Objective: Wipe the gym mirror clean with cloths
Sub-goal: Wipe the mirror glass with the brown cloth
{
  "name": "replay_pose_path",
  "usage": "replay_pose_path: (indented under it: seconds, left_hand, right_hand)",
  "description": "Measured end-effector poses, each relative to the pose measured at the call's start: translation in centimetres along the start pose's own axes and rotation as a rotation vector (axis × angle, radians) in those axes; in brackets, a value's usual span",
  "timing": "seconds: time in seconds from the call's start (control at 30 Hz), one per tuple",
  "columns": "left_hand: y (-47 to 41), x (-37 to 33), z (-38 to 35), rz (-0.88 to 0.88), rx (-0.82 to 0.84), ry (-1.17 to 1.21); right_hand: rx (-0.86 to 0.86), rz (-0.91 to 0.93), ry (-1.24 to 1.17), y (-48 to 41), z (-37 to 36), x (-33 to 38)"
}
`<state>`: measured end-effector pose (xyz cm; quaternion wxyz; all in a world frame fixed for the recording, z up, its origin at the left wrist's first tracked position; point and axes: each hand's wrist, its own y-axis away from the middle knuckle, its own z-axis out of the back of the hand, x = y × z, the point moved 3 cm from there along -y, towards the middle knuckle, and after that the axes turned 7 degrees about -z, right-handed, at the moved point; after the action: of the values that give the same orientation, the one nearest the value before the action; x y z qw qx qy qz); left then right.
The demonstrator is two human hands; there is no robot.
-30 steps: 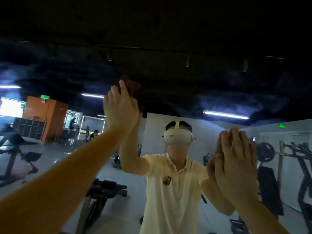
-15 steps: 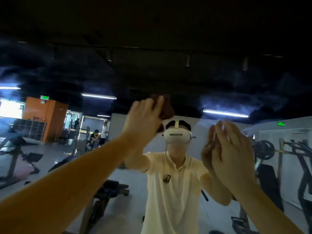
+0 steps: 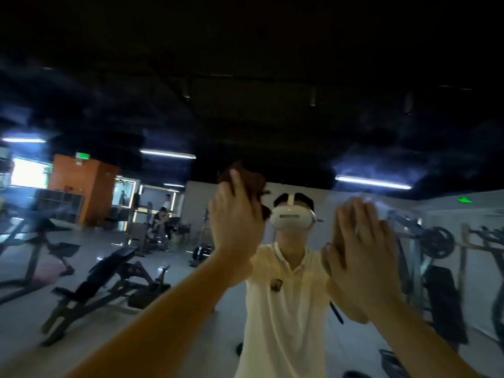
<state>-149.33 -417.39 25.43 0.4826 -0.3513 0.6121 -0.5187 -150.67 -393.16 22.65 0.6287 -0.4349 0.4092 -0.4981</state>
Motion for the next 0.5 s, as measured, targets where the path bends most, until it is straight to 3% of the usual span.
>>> replay_pose_path:
  seconds: [0.13, 0.23, 0.33, 0.5]
  left_hand:
    - [5.5, -8.0, -3.6, -0.413, 0.206, -0.009]
    - [8.0, -11.0, -5.6, -0.678, 0.227, -0.113]
    - [7.2, -13.7, -6.1, -0.7, 0.125, -0.159]
    - [2.0, -20.4, -7.7, -0.545, 0.087, -0.248]
  right_hand:
    - [0.125, 0.151, -0.028, 1.9, 2.2, -1.6]
    - [0.124, 0.185, -0.042, 3.1, 4.3, -5.1]
    - [0.064, 0.154, -0.025, 4.4, 6.2, -10.6]
    - [0.098, 0.014, 0.093, 5.0, 7.1, -21.1]
